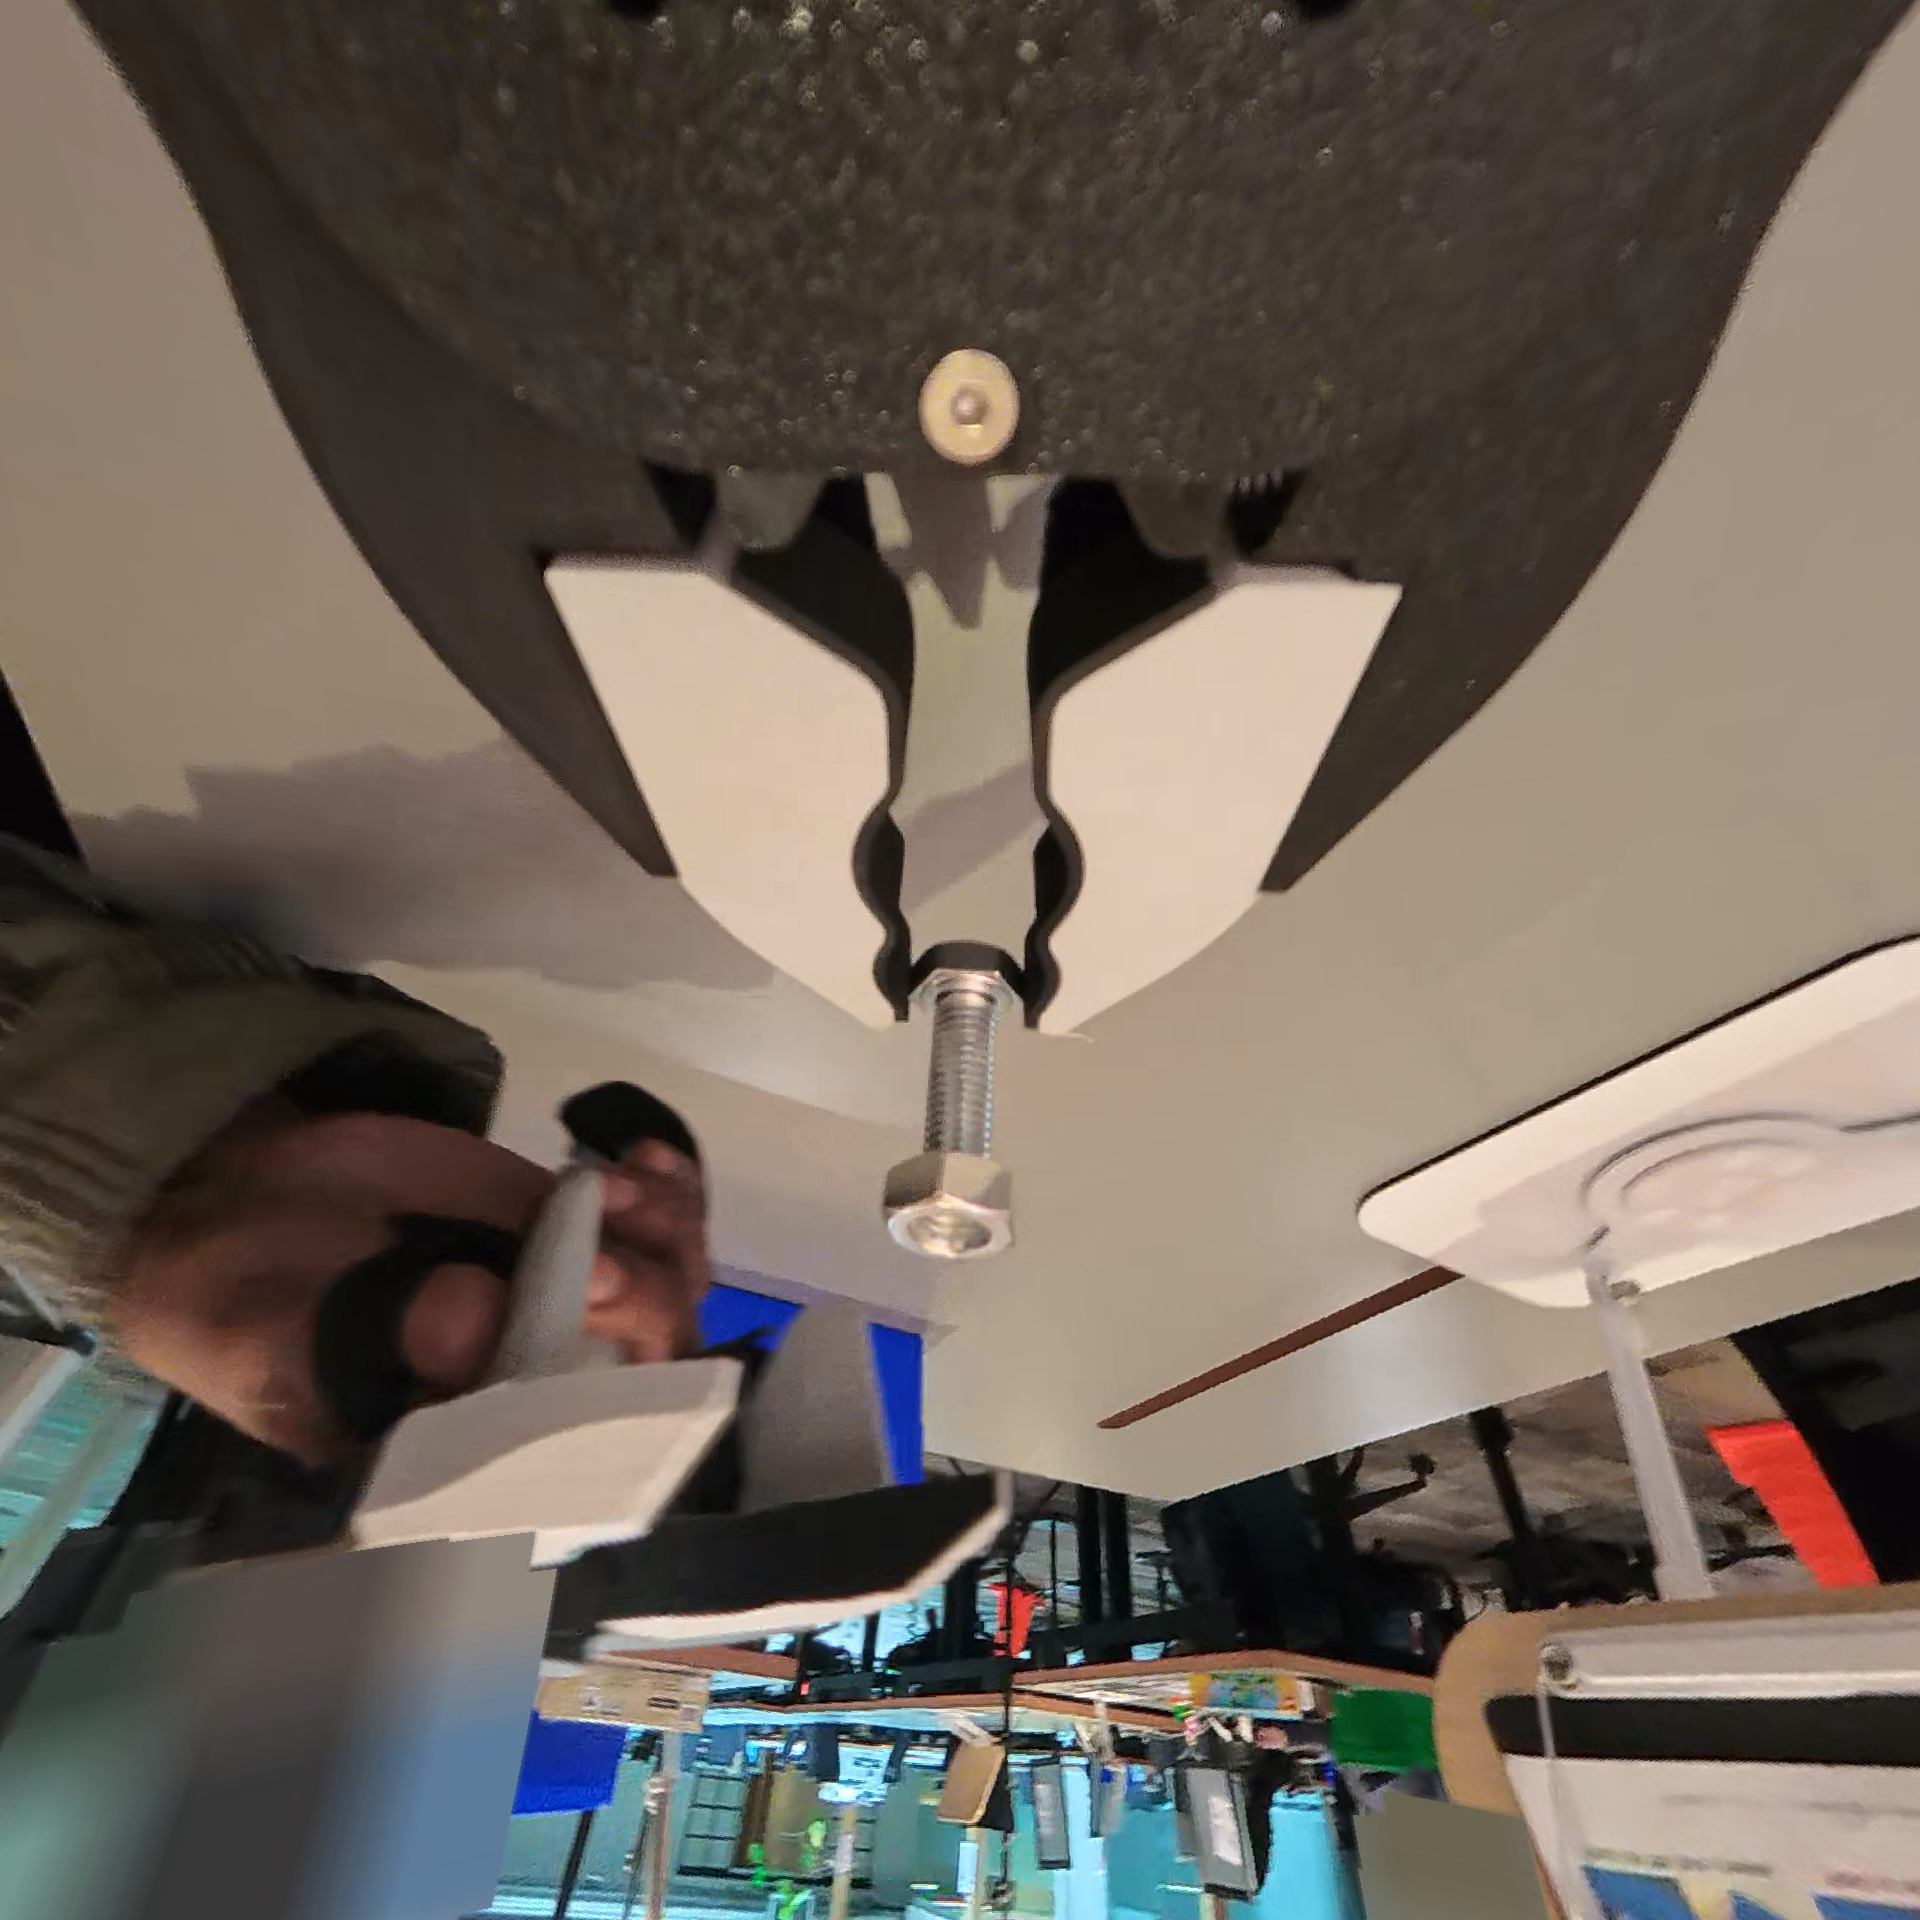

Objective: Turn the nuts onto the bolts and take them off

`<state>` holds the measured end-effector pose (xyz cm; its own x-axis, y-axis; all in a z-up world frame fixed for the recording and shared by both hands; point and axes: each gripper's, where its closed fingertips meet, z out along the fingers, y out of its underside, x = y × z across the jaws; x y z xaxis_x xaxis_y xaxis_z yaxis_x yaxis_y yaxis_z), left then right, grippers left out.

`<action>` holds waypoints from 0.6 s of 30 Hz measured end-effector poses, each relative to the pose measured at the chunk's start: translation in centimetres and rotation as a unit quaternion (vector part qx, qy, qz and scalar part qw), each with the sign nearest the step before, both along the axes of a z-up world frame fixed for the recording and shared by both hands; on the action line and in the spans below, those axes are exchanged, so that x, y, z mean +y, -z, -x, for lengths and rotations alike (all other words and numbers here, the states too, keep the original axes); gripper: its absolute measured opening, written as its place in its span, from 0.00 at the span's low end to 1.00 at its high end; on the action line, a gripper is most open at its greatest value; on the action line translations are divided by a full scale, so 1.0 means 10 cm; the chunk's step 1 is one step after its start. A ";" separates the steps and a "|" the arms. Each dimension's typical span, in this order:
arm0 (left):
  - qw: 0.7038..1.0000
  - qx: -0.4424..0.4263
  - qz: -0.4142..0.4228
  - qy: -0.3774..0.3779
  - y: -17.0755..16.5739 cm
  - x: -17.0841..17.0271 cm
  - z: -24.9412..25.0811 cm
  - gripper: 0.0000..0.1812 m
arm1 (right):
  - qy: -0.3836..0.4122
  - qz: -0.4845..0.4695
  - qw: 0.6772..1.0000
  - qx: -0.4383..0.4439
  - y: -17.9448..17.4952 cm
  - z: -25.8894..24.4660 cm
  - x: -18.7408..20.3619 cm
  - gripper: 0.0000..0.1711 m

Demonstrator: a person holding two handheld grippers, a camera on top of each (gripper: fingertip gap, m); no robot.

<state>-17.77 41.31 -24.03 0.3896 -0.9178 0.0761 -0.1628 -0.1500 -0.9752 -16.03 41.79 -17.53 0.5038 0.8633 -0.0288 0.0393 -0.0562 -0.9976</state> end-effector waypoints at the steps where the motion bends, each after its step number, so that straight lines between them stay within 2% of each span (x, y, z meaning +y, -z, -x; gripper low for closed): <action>1: 1.000 0.001 0.004 -0.007 0.01 0.02 0.01 0.11 | 0.024 0.010 1.000 0.003 0.00 0.01 -0.02 0.31; 4: 1.000 0.002 0.010 -0.020 0.02 0.05 0.04 0.11 | 0.078 0.018 0.997 -0.016 0.08 0.10 -0.05 0.29; 9: 1.000 0.005 0.006 -0.012 0.02 0.01 0.01 0.11 | 0.104 -0.009 0.992 -0.072 0.14 0.29 -0.03 0.28; 18: 1.000 0.004 -0.005 0.002 -0.01 -0.03 -0.01 0.11 | 0.059 -0.016 0.992 -0.114 0.23 0.42 -0.02 0.14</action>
